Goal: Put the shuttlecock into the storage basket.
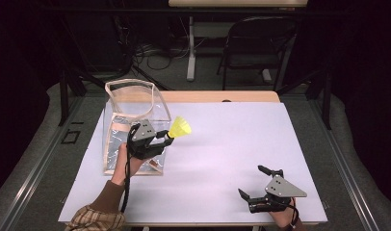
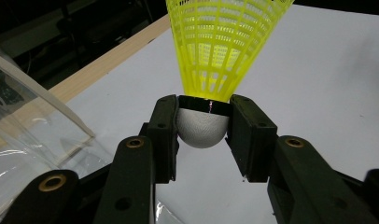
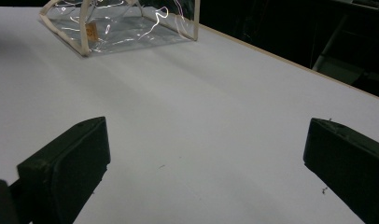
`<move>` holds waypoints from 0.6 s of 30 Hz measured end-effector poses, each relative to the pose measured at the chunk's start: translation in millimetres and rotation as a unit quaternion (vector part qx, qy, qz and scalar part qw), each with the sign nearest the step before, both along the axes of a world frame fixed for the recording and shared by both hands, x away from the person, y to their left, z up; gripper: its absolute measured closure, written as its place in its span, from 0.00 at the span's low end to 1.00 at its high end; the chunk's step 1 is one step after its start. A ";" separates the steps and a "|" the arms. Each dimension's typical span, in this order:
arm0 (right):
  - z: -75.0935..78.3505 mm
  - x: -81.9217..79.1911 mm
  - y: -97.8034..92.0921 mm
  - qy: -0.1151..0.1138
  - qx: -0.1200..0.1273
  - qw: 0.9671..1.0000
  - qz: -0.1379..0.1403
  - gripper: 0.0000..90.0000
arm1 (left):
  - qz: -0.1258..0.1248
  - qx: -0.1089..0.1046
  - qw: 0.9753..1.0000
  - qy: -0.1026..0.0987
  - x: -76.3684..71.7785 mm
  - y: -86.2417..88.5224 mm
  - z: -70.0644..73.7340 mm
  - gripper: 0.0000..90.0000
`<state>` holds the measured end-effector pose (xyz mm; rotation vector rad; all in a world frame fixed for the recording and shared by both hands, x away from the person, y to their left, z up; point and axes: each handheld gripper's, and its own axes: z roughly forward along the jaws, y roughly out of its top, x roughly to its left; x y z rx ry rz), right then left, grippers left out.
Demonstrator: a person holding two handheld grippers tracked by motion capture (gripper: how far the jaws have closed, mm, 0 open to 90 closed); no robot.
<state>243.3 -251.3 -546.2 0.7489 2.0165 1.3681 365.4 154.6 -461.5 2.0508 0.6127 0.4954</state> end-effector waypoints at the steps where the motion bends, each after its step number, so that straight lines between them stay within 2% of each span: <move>1: 0.0 0.0 0.0 0.000 0.000 1.000 0.000 0.00 | 0.000 -0.001 1.000 -0.001 0.0 0.3 0.5 0.71; 18: 0.0 0.0 0.2 0.000 -0.001 1.000 0.000 0.00 | 0.006 -0.008 1.000 -0.009 -0.6 3.0 9.2 0.71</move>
